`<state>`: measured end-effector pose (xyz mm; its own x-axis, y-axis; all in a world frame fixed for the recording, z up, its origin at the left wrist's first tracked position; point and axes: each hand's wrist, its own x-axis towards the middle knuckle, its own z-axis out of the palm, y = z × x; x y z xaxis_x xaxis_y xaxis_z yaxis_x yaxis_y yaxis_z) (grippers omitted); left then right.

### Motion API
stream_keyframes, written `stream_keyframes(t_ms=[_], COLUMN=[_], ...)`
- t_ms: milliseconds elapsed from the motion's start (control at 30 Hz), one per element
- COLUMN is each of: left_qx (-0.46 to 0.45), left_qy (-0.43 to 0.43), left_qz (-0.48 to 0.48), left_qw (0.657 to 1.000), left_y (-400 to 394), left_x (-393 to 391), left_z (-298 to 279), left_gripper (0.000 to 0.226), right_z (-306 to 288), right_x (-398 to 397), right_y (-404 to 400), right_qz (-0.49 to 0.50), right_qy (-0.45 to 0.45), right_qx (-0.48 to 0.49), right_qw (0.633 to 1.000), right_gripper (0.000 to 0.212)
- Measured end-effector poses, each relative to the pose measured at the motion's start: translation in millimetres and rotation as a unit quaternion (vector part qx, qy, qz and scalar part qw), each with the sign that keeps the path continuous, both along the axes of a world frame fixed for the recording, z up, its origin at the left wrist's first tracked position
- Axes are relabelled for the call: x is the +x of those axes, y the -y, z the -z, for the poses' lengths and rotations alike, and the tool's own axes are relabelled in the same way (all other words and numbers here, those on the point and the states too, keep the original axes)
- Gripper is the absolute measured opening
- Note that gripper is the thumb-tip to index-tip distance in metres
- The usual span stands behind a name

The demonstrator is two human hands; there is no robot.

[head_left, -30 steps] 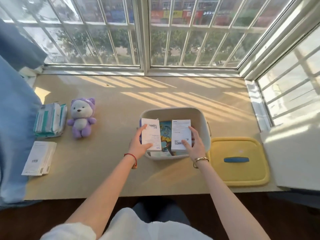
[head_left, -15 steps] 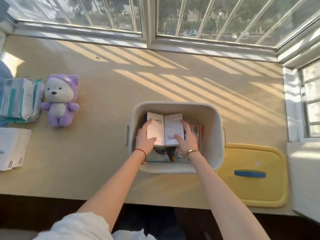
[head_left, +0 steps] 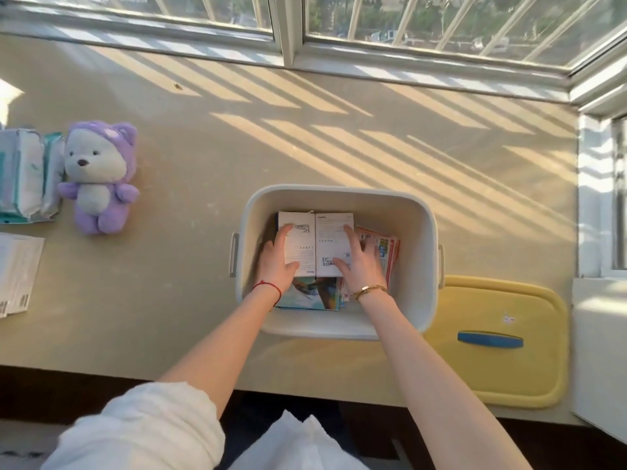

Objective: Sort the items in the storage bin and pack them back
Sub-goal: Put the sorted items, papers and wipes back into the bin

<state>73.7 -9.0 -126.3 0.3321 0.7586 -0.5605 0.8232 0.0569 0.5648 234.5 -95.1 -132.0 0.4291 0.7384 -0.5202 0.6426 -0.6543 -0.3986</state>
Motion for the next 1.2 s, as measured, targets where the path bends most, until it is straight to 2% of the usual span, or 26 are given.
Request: stream_keyframes(t_ms=[133, 200, 500, 633, 867, 1200], left_qx=[0.039, 0.070, 0.255, 0.312, 0.342, 0.368], left_qy=[-0.039, -0.040, 0.044, 0.057, 0.032, 0.020], left_qz=[0.033, 0.053, 0.116, 0.098, 0.051, -0.043], left_qw=[0.998, 0.995, 0.959, 0.943, 0.938, 0.929], left_y=[-0.4, -1.2, 27.5, 49.6, 94.0, 126.9], left_x=[-2.6, -7.1, -61.3, -101.0, -170.1, -274.9], left_z=[-11.8, -28.0, -141.5, -183.1, -242.0, -273.7], left_gripper=[0.079, 0.070, 0.037, 0.032, 0.035, 0.033], right_z=[-18.7, -34.6, -125.7, -165.0, -207.7, -238.9], right_x=[7.1, 10.4, 7.9, -6.4, -41.0, -112.9], right_y=[6.2, 13.7, 70.0, 94.6, 121.3, 121.2], right_qz=[0.022, 0.031, -0.014, -0.035, -0.071, -0.117], right_qy=[-0.009, -0.003, 0.106, 0.126, 0.135, 0.103], right_qx=[0.025, 0.059, 0.205, 0.238, 0.268, 0.274], right_qw=[0.999, 0.998, 0.973, 0.963, 0.951, 0.949], right_gripper=[0.060, 0.054, 0.037, 0.035, 0.035, 0.037])
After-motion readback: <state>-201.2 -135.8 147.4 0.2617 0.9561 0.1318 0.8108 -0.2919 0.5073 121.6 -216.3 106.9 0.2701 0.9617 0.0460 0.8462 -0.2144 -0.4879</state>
